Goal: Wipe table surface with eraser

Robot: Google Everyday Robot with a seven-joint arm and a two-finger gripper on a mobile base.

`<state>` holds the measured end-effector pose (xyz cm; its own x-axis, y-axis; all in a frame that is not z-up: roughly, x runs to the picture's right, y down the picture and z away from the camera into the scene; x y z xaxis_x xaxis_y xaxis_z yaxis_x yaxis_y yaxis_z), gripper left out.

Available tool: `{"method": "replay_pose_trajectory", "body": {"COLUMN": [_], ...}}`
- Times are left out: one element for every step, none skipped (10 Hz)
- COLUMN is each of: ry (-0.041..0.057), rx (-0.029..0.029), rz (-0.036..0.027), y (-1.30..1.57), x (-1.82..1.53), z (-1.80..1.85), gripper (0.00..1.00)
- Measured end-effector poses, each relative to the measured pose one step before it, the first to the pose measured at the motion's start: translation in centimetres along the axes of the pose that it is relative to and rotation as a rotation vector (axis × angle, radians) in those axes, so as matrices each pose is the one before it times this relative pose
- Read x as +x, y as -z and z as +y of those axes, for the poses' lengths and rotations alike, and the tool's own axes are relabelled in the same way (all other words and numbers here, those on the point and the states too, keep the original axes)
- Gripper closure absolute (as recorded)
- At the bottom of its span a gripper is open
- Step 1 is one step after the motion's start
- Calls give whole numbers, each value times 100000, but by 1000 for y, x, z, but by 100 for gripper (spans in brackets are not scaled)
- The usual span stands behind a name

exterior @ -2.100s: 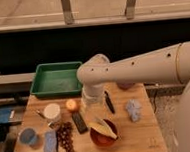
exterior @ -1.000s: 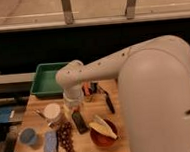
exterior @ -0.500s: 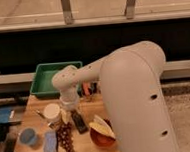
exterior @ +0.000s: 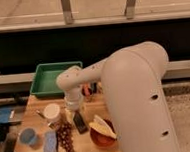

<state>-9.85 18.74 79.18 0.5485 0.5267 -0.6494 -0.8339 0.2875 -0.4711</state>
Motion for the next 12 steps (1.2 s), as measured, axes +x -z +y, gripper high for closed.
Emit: {"method": "replay_pose_trajectory", "body": {"ry": [-1547,-586,180,342,-63,-146,102,97,-545,-553,-271,-300], "rx": [-380,-114,-14,-55,8,71,496,48,59,-186,-374,-1024], "rz": [-50,-283,40,83,-3,-27,479,205,411,354,669,724], "y": [-45,33,-6,-47,11,65,-10,-68,-201,-257,-442,-579], "x": [189,42,-22,-49,20,16,21,12,172,135,38,-65], "z": [-645,-318,106,187,-43,-90,-10,108,-147,-183,-17,9], "gripper": [38,38,38,38,38,38,38,38,38,38,38,38]}}
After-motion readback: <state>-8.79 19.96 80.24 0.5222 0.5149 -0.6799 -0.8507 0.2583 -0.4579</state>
